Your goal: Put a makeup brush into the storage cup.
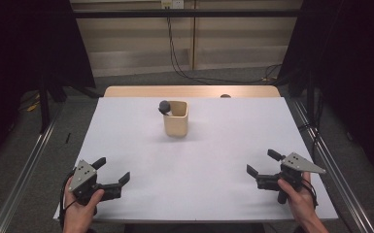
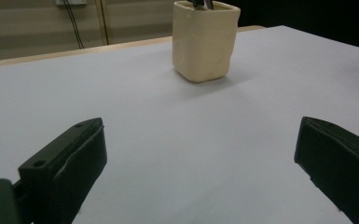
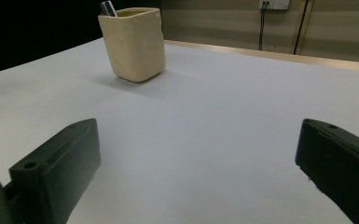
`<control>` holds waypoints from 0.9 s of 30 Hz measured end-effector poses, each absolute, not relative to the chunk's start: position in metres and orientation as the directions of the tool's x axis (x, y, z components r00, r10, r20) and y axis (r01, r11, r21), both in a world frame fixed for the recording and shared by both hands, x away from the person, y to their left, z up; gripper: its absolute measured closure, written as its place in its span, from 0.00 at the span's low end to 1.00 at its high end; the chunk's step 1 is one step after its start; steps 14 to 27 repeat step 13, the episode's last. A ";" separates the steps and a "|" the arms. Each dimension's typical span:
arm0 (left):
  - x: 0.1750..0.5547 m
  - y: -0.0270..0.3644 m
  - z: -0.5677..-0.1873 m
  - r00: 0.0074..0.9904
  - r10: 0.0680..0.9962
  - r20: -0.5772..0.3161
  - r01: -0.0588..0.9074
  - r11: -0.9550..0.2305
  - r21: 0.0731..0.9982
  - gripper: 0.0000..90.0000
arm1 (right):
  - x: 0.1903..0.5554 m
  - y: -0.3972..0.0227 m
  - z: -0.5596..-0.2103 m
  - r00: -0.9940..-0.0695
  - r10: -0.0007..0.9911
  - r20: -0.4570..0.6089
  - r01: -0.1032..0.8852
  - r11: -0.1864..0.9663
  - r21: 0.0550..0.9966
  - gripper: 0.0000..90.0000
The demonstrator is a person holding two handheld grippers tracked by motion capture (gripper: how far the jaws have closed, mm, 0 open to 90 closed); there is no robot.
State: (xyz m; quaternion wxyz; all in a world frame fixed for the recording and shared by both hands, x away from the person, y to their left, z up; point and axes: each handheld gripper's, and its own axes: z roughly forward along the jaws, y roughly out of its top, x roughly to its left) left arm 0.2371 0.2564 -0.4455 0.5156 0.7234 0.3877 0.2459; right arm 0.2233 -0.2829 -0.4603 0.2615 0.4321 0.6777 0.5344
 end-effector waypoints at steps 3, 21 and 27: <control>0.236 0.262 -0.445 0.550 0.832 -0.070 0.324 -0.135 0.936 0.02 | 0.222 -0.282 -0.460 -0.497 0.862 0.103 0.303 0.061 0.951 0.00; 0.235 0.261 -0.446 0.555 0.829 -0.069 0.343 -0.152 0.927 0.01 | 0.223 -0.282 -0.461 -0.503 0.859 0.095 0.303 0.073 0.950 0.00; 0.235 0.261 -0.446 0.555 0.829 -0.069 0.343 -0.152 0.927 0.01 | 0.223 -0.282 -0.461 -0.503 0.859 0.095 0.303 0.073 0.950 0.00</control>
